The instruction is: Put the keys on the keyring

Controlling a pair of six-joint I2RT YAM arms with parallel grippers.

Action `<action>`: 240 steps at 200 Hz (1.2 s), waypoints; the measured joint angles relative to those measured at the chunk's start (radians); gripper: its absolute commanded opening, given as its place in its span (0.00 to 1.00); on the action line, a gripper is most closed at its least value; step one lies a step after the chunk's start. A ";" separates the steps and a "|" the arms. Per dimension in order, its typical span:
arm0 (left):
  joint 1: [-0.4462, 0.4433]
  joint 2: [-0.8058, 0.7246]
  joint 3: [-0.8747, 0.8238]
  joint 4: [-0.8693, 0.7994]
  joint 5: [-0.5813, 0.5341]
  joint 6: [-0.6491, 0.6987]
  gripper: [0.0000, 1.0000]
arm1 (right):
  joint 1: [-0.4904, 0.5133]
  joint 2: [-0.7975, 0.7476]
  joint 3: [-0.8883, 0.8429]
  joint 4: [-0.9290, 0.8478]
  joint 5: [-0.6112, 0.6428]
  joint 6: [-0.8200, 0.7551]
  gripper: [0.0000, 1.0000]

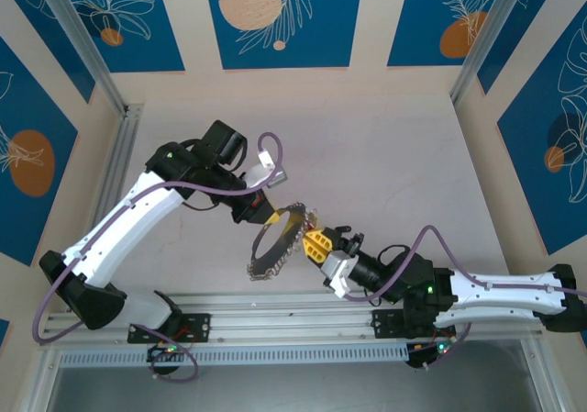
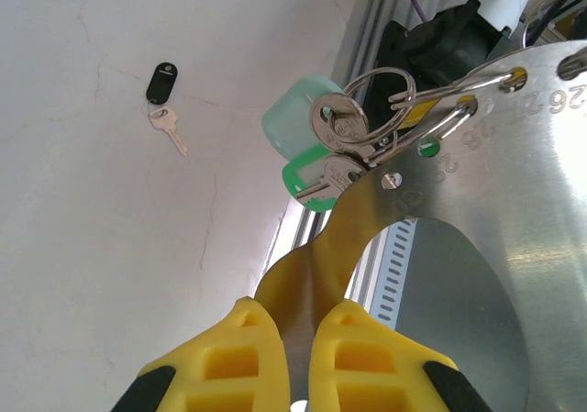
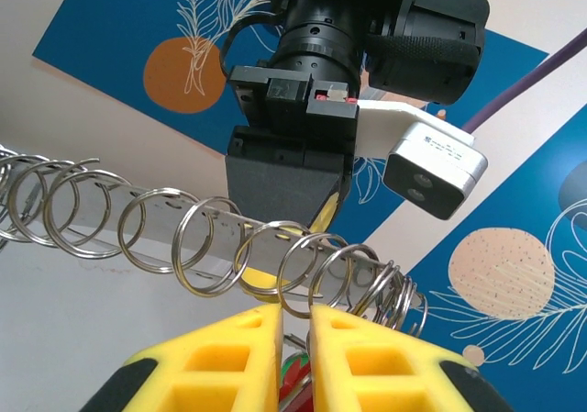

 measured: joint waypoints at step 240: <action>0.002 -0.005 0.000 0.000 0.000 0.000 0.00 | 0.035 -0.002 0.011 -0.005 -0.041 0.010 0.17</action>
